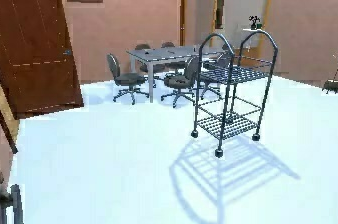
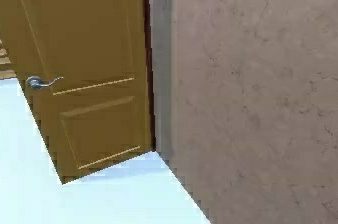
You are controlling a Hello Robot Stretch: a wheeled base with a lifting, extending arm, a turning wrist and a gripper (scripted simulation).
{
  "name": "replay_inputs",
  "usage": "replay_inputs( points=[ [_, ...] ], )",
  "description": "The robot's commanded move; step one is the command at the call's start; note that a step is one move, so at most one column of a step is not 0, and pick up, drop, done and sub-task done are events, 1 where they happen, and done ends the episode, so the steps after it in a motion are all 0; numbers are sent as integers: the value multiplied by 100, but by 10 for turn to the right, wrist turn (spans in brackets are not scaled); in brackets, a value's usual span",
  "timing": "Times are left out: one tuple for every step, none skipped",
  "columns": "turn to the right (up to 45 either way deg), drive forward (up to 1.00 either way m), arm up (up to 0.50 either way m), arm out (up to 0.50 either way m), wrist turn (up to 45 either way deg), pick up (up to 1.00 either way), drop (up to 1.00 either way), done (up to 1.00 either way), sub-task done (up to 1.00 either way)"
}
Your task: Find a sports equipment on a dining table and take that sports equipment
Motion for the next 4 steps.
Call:
replay_inputs(
  points=[
    [330,0,0,0,0,0,0,0,0],
    [0,100,0,0,0,0,0,0,0],
    [0,50,0,0,0,0,0,0,0],
    [0,80,0,0,0,0,0,0,0]
  ],
)
